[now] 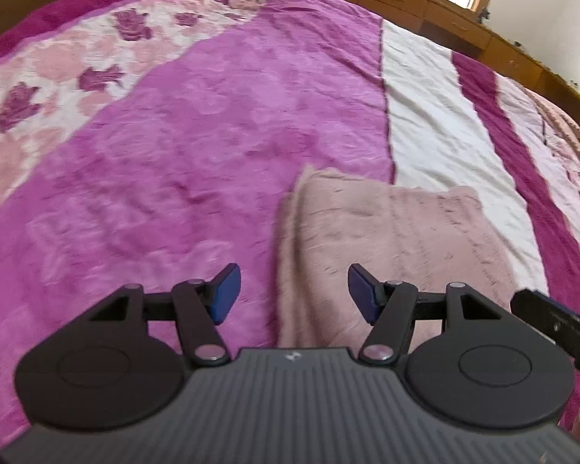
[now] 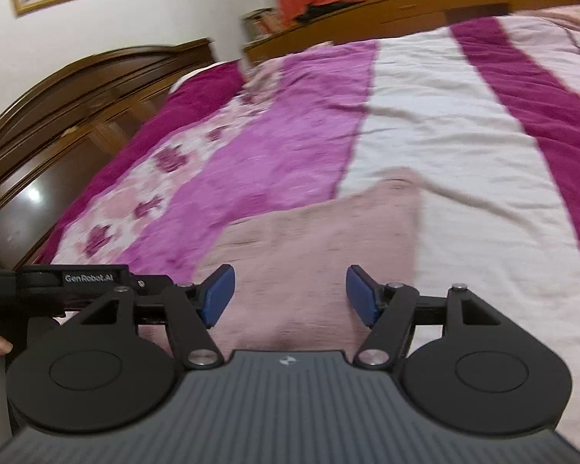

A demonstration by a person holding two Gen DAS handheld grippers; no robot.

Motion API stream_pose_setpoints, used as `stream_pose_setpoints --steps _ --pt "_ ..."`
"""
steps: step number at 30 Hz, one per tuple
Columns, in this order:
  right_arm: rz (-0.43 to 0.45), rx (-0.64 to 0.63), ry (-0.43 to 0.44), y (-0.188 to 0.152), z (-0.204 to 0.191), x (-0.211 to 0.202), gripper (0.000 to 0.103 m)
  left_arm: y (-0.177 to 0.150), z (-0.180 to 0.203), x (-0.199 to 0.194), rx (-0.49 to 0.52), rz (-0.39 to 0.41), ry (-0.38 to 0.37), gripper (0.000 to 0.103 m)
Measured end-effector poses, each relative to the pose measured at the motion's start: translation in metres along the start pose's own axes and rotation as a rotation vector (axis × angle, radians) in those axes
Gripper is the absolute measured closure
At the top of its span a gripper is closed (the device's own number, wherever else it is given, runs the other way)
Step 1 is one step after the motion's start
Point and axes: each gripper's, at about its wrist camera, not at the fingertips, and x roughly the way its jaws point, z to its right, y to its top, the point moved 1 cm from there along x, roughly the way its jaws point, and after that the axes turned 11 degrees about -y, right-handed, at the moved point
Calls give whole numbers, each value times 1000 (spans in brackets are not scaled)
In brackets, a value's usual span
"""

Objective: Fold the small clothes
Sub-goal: 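Grasp the opposite side edge of the bundle with the left gripper, then lift the held edge with the left gripper and fold it over the bundle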

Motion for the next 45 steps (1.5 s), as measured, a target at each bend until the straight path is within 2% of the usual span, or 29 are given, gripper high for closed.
stream_pose_setpoints --steps 7,15,17,19,21,25,28,29,31,32,35,39,42,45 --pt "-9 152 -94 -7 44 10 32 0 12 38 32 -19 -7 40" --pt "-28 201 -76 -19 58 23 31 -3 3 55 -44 -1 -44 42" --pt "-25 201 -73 -21 57 26 31 -3 3 57 -58 4 -77 55" --pt "-25 199 -69 -22 55 29 31 -4 3 59 -66 6 -100 75" --pt "-30 191 -65 -23 54 32 31 -4 6 57 -50 26 -95 82" --pt "-52 116 -51 -23 40 32 31 1 6 45 -46 49 -68 85" --pt "-47 -6 -49 -24 16 27 31 2 0 32 -58 77 -47 86" --pt "-39 -57 -62 -26 8 25 31 1 -1 31 -50 78 -27 86" --pt "-32 -122 -76 -30 -3 25 31 -2 -6 34 -35 73 36 94" --pt "-30 -135 -81 -32 -6 26 31 -3 -9 37 -29 64 55 94" --pt "-38 -137 -77 -35 -5 28 31 -7 -13 42 -28 37 43 93" --pt "-51 -108 -62 -33 3 29 31 -8 0 39 63 37 63 91" --pt "-53 -94 -61 -32 5 27 31 -8 4 34 54 27 47 89" --pt "-50 -82 -61 -32 7 24 31 -9 4 26 6 15 2 72"
